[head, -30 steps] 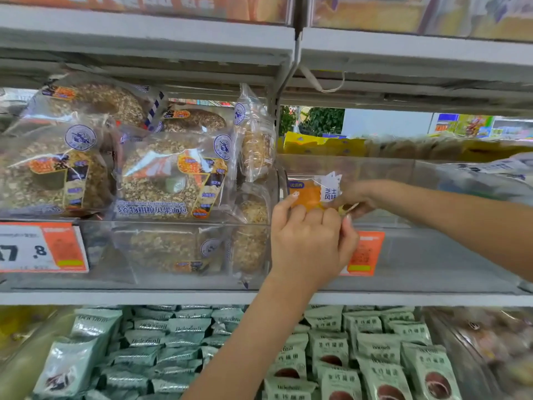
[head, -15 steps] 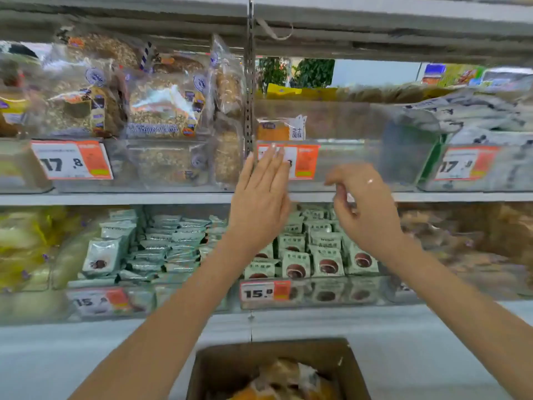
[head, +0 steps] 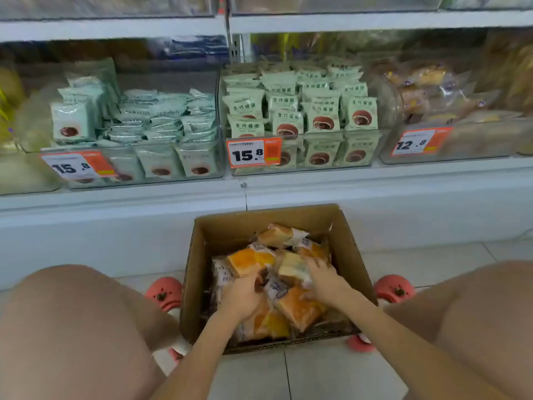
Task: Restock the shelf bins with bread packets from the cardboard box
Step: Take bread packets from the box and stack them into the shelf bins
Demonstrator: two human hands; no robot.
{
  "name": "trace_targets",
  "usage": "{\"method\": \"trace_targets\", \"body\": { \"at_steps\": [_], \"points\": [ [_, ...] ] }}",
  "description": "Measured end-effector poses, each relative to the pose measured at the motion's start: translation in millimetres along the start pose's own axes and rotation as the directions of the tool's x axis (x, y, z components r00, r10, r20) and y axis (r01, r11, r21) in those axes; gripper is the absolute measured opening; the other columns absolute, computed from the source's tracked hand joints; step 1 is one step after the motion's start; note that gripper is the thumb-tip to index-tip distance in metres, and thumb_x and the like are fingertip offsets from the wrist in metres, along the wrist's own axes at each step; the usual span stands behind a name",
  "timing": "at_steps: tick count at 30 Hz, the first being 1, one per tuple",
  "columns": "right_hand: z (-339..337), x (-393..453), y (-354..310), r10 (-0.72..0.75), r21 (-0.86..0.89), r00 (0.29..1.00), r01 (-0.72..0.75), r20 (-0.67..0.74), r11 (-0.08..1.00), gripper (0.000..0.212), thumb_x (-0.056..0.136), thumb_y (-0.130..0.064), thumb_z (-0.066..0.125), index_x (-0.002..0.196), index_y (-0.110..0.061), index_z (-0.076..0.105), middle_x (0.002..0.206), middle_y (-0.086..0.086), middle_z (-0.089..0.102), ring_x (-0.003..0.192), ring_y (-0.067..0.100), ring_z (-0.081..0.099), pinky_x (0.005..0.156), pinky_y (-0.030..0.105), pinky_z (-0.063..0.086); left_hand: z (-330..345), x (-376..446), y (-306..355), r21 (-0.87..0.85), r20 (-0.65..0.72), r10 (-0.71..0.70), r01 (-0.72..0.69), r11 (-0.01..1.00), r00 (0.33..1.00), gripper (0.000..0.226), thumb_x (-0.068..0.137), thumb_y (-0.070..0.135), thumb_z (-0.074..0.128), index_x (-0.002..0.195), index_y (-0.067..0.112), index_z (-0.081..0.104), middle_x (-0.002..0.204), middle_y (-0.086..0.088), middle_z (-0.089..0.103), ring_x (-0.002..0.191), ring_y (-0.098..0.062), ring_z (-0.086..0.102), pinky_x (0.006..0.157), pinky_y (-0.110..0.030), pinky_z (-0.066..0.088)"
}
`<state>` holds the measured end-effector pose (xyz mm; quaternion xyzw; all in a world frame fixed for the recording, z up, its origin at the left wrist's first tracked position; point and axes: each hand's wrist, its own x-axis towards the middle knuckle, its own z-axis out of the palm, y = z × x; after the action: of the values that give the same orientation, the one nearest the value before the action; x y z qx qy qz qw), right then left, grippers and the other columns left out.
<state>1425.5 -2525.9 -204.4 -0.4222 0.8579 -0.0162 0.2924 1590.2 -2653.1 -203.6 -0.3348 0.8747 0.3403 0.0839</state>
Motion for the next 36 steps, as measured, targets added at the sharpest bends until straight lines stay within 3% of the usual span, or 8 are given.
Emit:
{"method": "trace_targets", "body": {
  "at_steps": [5,9,15,20,25,30,33,36],
  "points": [
    [13,12,8,0.055,0.098,0.994,-0.064,0.093,0.993,0.097,0.080,-0.035,0.073,0.151,-0.024,0.009,0.158,0.012,0.005,0.138,0.037,0.029,0.110,0.048,0.032,10,0,13,-0.236,0.022,-0.048,0.052,0.970,0.999,0.024,0.093,0.021,0.056,0.117,0.017,0.055,0.109,0.005,0.054,0.101,-0.010,0.050,0.079,-0.021,0.039],
    [2,8,1,0.054,0.116,0.994,-0.042,-0.098,0.992,0.053,0.091,-0.024,0.058,0.140,-0.020,0.037,0.136,0.011,0.048,0.118,0.029,0.052,0.096,0.041,0.046,7,4,19,-0.394,0.012,-0.114,0.109,0.913,0.993,0.020,0.093,0.012,0.054,0.112,0.013,0.056,0.113,-0.002,0.058,0.103,-0.015,0.054,0.078,-0.022,0.042],
    [-46,-12,-28,0.101,0.270,0.912,0.011,-0.398,0.963,0.027,0.096,-0.025,0.039,0.101,-0.008,0.059,0.089,0.011,0.067,0.075,0.027,0.066,0.066,0.037,0.054,-13,9,28,-0.790,0.071,-0.272,0.221,0.572,0.960,0.020,0.092,0.006,0.053,0.108,0.018,0.053,0.120,-0.005,0.058,0.103,-0.017,0.058,0.083,-0.033,0.051],
    [-82,-35,-35,0.157,0.736,0.924,0.167,-0.350,0.656,0.033,0.097,-0.029,0.047,0.074,-0.013,0.065,0.058,0.003,0.065,0.042,0.013,0.057,0.041,0.022,0.048,-32,1,25,-0.941,0.188,-0.128,0.216,0.261,0.974,0.068,0.078,0.044,0.067,0.136,0.019,0.040,0.132,-0.006,0.054,0.116,-0.020,0.053,0.108,-0.043,0.036],
    [-88,-39,-35,0.130,0.938,0.978,0.114,-0.164,0.327,0.039,0.093,-0.049,0.050,0.089,-0.013,0.065,0.066,0.007,0.065,0.048,0.015,0.053,0.046,0.024,0.044,-47,-5,35,-0.987,0.159,0.002,0.159,-0.008,0.987,0.032,0.092,0.037,0.052,0.112,0.012,0.058,0.102,-0.012,0.072,0.088,-0.021,0.071,0.068,-0.030,0.060],
    [-75,-30,-32,0.241,0.962,0.970,-0.046,-0.021,0.270,0.043,0.095,-0.054,0.040,0.101,-0.016,0.059,0.093,0.009,0.067,0.068,0.017,0.060,0.062,0.030,0.052,-51,-8,40,-0.995,0.077,-0.001,0.077,-0.059,0.997,0.043,0.086,0.018,0.062,0.126,0.005,0.052,0.116,-0.018,0.066,0.099,-0.030,0.068,0.071,-0.036,0.060],
    [-74,-28,-32,0.354,0.934,0.909,0.091,-0.220,0.346,0.032,0.099,-0.046,0.037,0.090,-0.021,0.056,0.095,0.008,0.067,0.083,0.021,0.064,0.077,0.037,0.055,-55,-16,46,-0.990,0.141,0.112,0.140,0.010,0.984,0.042,0.085,0.016,0.058,0.125,0.007,0.049,0.116,-0.017,0.066,0.099,-0.032,0.067,0.073,-0.038,0.059],
    [-80,-31,-32,0.322,0.797,0.801,0.291,-0.505,0.529,0.027,0.101,-0.034,0.037,0.084,-0.018,0.052,0.076,0.001,0.061,0.065,0.013,0.057,0.056,0.019,0.044,-56,-20,57,-0.972,0.119,0.057,0.104,0.213,0.991,0.034,0.100,0.036,0.039,0.124,0.016,0.052,0.113,-0.013,0.068,0.098,-0.031,0.068,0.074,-0.042,0.059]
  ]
}}
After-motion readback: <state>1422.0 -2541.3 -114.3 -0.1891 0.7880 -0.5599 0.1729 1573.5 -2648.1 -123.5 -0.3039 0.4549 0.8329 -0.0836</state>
